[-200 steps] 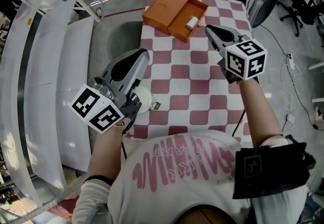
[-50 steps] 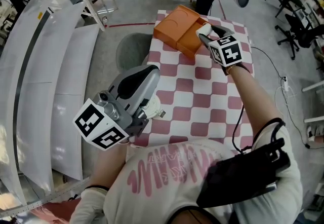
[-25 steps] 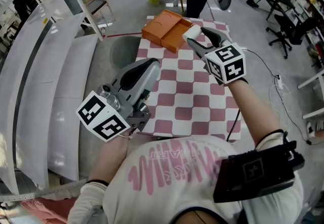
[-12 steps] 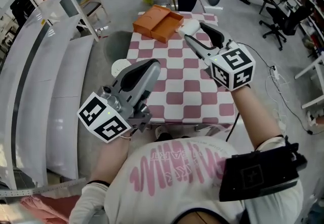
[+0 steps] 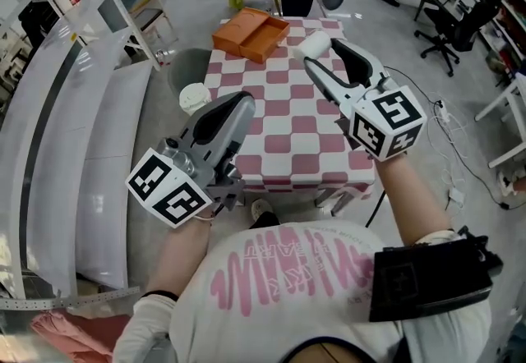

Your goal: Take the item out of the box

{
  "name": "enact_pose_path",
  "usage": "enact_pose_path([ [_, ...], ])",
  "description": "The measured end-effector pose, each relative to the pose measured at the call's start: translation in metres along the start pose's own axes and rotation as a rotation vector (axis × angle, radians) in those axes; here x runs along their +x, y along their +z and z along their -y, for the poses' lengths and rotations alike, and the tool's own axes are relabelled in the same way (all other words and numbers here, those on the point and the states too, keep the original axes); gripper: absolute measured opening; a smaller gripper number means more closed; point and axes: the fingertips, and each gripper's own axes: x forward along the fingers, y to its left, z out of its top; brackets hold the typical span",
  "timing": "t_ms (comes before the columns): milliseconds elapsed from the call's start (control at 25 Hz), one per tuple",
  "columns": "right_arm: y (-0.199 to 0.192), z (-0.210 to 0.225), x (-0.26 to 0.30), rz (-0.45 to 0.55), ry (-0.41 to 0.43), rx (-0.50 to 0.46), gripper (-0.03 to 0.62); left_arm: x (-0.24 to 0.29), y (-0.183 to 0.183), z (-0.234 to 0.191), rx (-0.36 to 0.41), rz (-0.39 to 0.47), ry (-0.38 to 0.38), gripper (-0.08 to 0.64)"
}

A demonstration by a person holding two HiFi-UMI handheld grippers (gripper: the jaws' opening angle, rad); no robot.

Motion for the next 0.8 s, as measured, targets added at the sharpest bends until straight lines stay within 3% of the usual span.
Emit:
enact_pose_path([
  [280, 0.008, -0.018, -0.037, 0.045, -0.020, 0.027, 0.249, -0.011, -0.010, 0.022, -0.007, 0.000, 0.010, 0.008],
  [640, 0.014, -0.046, -0.071, 0.060, -0.023, 0.040, 0.249, -0.036, -0.025, 0.022, -0.015, -0.003, 0.109, 0.008],
  [800, 0.019, -0.051, -0.077, 0.082, -0.049, 0.077, 0.249, -0.040, -0.023, 0.018, -0.025, -0.024, 0.093, 0.008],
])
